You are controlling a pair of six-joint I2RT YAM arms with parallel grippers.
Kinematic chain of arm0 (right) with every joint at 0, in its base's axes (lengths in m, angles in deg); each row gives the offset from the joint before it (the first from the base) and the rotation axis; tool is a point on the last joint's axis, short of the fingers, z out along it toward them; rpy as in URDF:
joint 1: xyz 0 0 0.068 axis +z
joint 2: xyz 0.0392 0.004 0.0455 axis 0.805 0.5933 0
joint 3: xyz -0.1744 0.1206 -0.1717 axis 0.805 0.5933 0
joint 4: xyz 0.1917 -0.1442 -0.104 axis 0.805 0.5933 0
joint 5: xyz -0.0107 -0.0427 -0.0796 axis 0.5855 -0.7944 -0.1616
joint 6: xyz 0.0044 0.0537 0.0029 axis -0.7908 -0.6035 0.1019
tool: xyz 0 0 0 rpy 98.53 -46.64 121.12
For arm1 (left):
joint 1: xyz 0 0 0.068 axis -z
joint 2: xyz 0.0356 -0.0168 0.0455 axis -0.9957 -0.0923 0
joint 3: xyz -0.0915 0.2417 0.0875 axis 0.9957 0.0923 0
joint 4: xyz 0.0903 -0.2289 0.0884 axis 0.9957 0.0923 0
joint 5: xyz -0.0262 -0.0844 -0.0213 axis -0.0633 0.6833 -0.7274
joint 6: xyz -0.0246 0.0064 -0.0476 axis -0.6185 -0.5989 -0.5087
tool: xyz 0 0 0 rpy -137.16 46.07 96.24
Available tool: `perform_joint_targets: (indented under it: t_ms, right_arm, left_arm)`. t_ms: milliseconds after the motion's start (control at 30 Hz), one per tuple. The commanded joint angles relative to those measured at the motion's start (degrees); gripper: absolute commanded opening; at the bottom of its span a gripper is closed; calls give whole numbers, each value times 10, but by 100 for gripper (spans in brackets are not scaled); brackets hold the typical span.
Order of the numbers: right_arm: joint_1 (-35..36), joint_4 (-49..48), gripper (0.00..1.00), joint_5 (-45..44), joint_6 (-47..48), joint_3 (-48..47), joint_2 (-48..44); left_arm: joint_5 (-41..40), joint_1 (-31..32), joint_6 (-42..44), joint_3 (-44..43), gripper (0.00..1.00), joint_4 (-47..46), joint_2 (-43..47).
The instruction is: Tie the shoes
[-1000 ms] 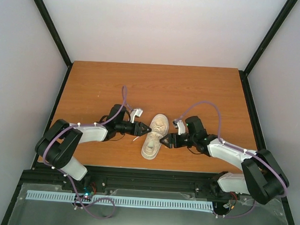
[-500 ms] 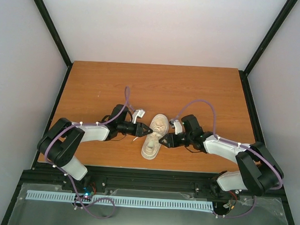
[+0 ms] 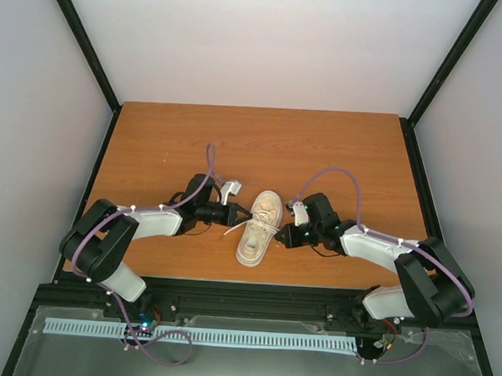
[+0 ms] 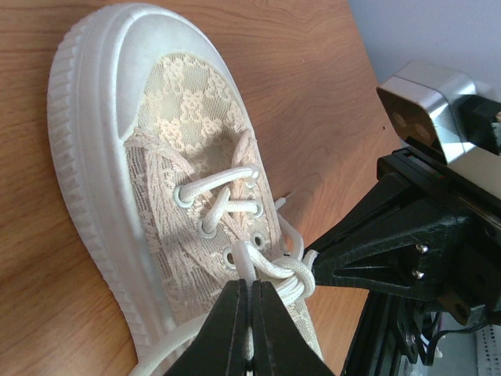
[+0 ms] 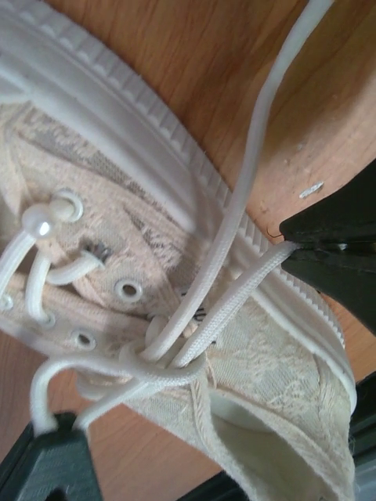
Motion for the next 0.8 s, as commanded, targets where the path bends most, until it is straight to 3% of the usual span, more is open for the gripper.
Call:
perform_joint_targets:
  t_ms: [0,333,767]
  right_arm:
    - [4,46,3,-43,0,-15,-17]
    - [4,87,3,-73,-20,-8,-36]
    - [4,89,3,-102,-46,35,-26]
  left_arm:
    - [-50,2,-4,-5,1,18,35]
    - [-156,-16,-15,4,1,86,76]
    - [-191,-55,-32,29,1,96,66]
